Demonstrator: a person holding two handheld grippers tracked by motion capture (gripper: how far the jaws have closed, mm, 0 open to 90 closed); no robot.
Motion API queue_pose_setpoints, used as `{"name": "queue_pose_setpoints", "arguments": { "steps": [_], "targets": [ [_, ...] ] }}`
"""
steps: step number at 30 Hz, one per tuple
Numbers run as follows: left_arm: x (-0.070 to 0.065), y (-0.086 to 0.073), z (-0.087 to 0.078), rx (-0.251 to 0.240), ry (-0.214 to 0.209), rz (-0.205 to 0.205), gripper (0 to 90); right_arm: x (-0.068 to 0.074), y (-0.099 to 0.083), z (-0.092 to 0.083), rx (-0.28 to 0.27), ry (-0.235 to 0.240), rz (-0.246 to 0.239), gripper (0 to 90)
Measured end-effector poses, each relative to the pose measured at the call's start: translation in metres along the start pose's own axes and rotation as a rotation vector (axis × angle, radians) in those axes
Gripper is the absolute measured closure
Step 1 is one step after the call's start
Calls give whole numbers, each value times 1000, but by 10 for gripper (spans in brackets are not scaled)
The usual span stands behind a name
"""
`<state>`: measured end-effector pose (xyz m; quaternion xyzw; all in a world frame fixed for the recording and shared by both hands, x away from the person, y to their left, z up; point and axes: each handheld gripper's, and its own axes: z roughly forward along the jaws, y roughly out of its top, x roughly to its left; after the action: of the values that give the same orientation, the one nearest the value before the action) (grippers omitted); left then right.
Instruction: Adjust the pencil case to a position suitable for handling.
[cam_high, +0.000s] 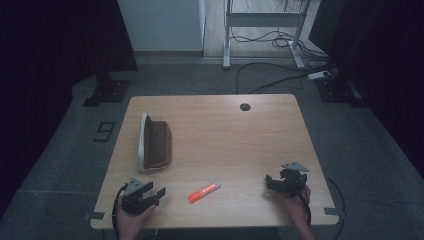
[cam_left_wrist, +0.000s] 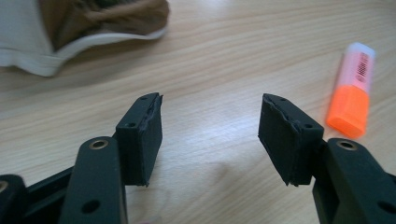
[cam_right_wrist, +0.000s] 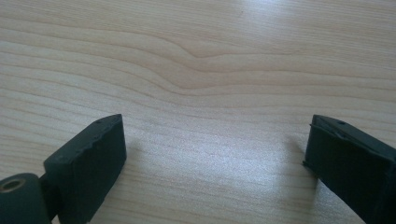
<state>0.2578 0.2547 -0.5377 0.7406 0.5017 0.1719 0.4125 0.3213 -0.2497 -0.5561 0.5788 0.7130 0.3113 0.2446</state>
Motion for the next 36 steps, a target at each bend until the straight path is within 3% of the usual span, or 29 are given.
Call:
{"name": "queue_pose_setpoints", "arguments": {
  "steps": [7, 19, 36],
  "targets": [
    [0, 6, -14, -64, 41, -23, 398, 0, 0, 0, -1, 2, -1, 53],
    [5, 10, -29, -93, 50, -21, 395, 1, 1, 0, -3, 3, -5, 69],
    [22, 14, -47, -155, 132, -58, 377, 1, 0, 0, -8, 5, -6, 83]
  ]
}}
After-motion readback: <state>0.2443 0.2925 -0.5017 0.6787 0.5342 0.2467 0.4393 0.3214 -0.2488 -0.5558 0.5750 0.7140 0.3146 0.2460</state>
